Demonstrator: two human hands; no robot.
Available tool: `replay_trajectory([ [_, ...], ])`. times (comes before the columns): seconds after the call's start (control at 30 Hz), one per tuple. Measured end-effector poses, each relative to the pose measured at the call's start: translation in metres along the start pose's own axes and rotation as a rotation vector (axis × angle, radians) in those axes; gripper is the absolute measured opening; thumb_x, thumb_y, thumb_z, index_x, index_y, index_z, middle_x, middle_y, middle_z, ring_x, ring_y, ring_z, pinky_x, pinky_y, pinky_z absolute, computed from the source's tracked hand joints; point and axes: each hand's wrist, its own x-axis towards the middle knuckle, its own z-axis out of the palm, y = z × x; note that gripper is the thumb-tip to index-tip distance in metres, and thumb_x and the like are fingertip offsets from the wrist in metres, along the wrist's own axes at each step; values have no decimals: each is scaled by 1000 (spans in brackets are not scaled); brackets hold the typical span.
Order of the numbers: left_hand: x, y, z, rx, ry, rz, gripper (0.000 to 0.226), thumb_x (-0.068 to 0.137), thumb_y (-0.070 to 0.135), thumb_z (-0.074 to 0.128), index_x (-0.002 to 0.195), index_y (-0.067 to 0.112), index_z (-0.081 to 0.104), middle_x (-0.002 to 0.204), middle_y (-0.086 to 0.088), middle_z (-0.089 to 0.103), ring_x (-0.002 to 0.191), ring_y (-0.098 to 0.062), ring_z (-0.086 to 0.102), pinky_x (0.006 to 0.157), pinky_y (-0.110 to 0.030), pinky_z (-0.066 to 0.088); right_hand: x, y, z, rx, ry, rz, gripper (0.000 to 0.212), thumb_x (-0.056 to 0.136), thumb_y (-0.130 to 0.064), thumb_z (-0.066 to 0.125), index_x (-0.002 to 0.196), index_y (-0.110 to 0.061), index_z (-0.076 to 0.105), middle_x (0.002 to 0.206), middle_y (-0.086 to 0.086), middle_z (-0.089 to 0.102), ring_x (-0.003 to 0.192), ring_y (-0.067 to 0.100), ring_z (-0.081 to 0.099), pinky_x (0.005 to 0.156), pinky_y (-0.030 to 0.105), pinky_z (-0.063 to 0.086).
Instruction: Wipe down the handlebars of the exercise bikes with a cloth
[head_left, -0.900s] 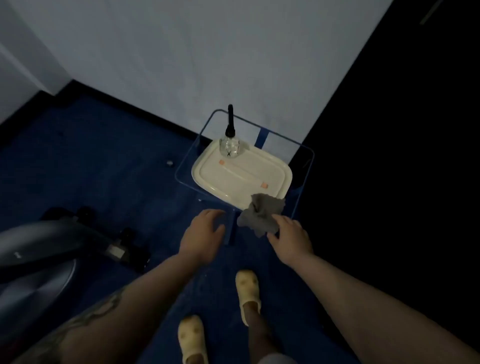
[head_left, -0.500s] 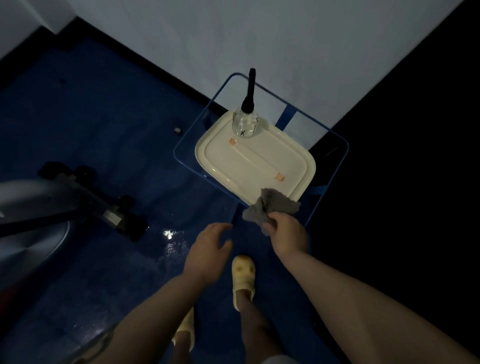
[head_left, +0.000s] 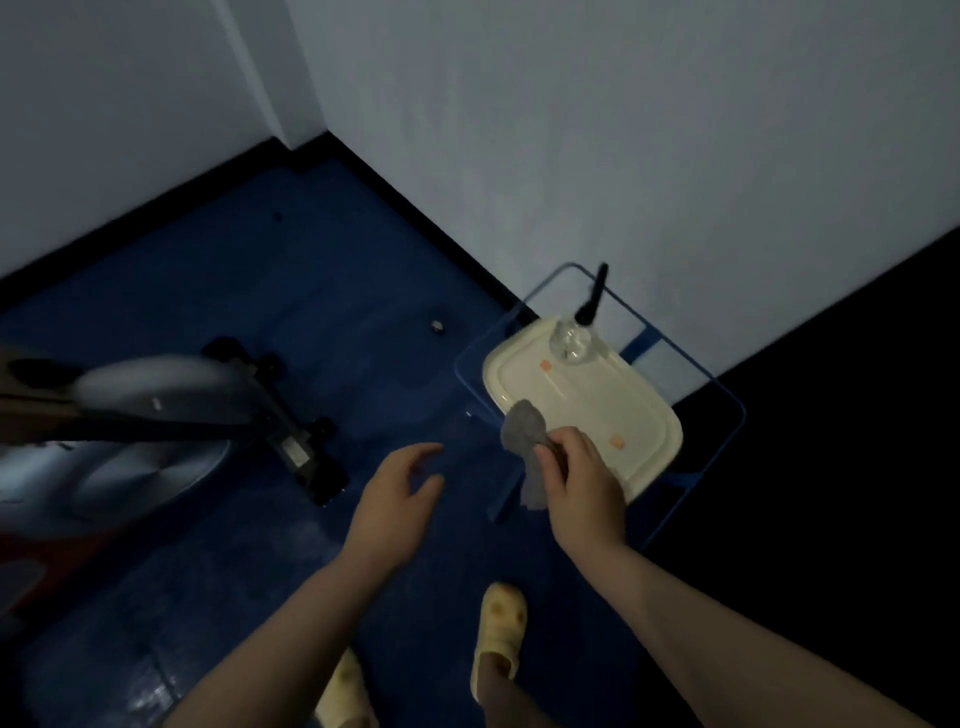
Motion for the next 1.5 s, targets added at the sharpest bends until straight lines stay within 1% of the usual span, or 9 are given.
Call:
replay_trajectory([
  [0.13, -20, 2, -71, -41, 153, 36, 34, 90, 16, 58, 123, 25, 59, 117, 6, 58, 106, -9, 56, 94, -26, 46, -3, -82, 8, 226, 13, -113, 2, 92, -29, 58, 93, -27, 58, 85, -16, 59, 79, -1, 57, 65, 12, 46],
  [0.23, -44, -6, -127, -64, 256, 51, 33, 89, 19, 58, 120, 29, 59, 114, 11, 58, 101, -2, 57, 82, -15, 44, -16, -146, 20, 369, 15, -190, 3, 89, -29, 62, 91, -29, 60, 85, -15, 63, 81, -2, 59, 66, 9, 46],
  [0.43, -102, -37, -234, -87, 437, 66, 33, 90, 20, 57, 122, 27, 58, 117, 8, 58, 103, -7, 57, 93, -30, 48, -62, -260, 72, 509, -50, -250, 4, 88, -29, 63, 87, -31, 61, 81, -11, 65, 75, -1, 60, 62, 12, 49],
  [0.6, -140, -74, -305, -145, 504, 95, 32, 90, 20, 57, 120, 29, 58, 116, 10, 59, 104, -5, 56, 94, -32, 49, -101, -332, 121, 563, -85, -281, 4, 88, -31, 63, 85, -29, 62, 81, -10, 66, 75, -2, 61, 62, 12, 49],
  [0.83, -167, -100, -391, -217, 592, 218, 29, 89, 20, 58, 111, 39, 60, 109, 19, 61, 102, 4, 57, 84, -18, 48, -121, -408, 148, 677, 17, -278, 4, 87, -27, 65, 83, -28, 64, 77, -9, 68, 72, 3, 64, 57, 17, 52],
  [0.97, -165, -93, -435, -265, 651, 277, 30, 90, 16, 59, 112, 36, 61, 101, 8, 64, 92, -4, 62, 82, -25, 53, -117, -449, 147, 720, 27, -320, 3, 86, -32, 64, 83, -31, 64, 79, -12, 68, 70, 5, 65, 57, 17, 52],
  [1.1, -155, -82, -472, -338, 748, 342, 28, 89, 13, 59, 106, 35, 64, 88, 13, 65, 78, 2, 63, 64, -12, 52, -105, -483, 152, 769, 48, -368, 6, 83, -39, 63, 84, -34, 65, 81, -10, 69, 71, 6, 66, 57, 18, 53],
  [1.33, -116, -79, -520, -309, 750, 297, 29, 90, 15, 57, 112, 33, 63, 102, 14, 62, 90, 0, 62, 77, -29, 56, -71, -537, 181, 817, -3, -416, 3, 86, -31, 65, 86, -33, 65, 83, -14, 67, 78, 4, 64, 63, 16, 52],
  [1.5, -84, -93, -548, -371, 759, 259, 24, 91, 20, 57, 111, 32, 65, 102, 7, 66, 86, 0, 63, 67, -16, 53, -55, -571, 204, 755, -74, -527, 2, 87, -29, 65, 86, -27, 64, 82, -10, 67, 76, 6, 63, 64, 17, 52],
])
